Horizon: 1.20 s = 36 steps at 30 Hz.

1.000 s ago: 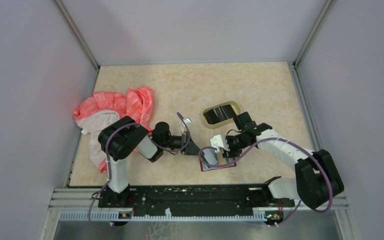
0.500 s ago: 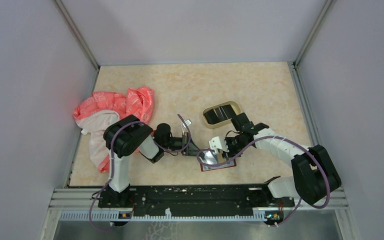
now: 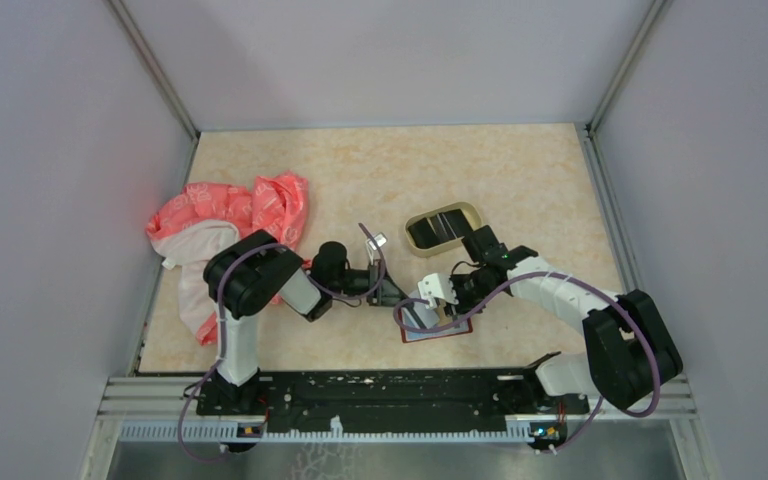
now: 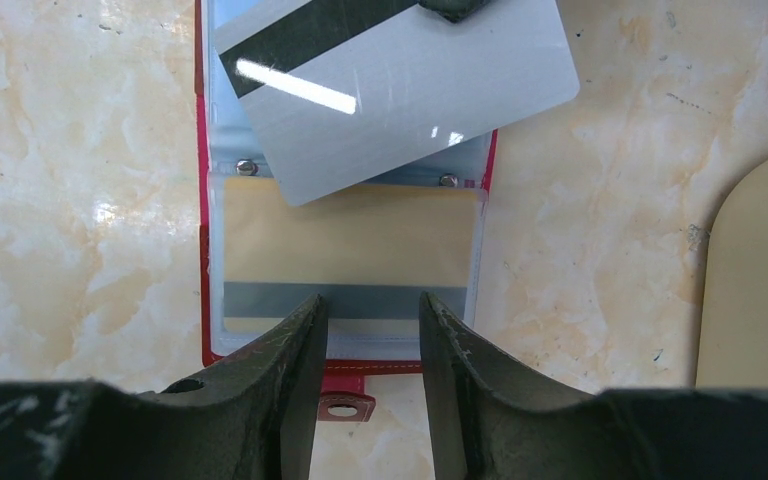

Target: Put the credit cards into the card holder

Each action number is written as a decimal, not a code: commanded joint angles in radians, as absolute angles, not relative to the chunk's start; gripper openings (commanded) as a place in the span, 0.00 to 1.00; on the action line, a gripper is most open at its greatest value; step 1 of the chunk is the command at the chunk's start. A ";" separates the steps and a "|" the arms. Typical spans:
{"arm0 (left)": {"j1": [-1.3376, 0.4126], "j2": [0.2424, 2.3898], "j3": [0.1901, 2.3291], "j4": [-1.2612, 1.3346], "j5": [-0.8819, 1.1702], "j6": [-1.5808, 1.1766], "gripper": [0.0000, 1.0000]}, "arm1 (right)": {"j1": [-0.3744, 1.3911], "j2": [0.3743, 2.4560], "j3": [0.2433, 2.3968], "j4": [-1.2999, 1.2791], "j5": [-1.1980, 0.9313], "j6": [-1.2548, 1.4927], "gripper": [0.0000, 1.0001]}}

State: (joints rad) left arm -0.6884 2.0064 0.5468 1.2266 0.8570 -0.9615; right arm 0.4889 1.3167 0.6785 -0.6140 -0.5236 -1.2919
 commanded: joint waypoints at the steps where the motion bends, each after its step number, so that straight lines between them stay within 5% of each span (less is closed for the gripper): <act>1: -0.694 2.007 0.572 1.205 0.859 -0.953 0.00 | 0.492 1.317 0.676 -0.619 -0.504 -1.315 0.38; 36: -0.700 1.989 0.565 1.145 0.846 -0.936 0.00 | 0.491 1.332 0.687 -0.640 -0.500 -1.317 0.37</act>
State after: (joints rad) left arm -0.6907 1.9736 0.5446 1.1213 0.8410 -0.9451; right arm 0.4889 1.3174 0.6788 -0.6189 -0.5240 -1.2919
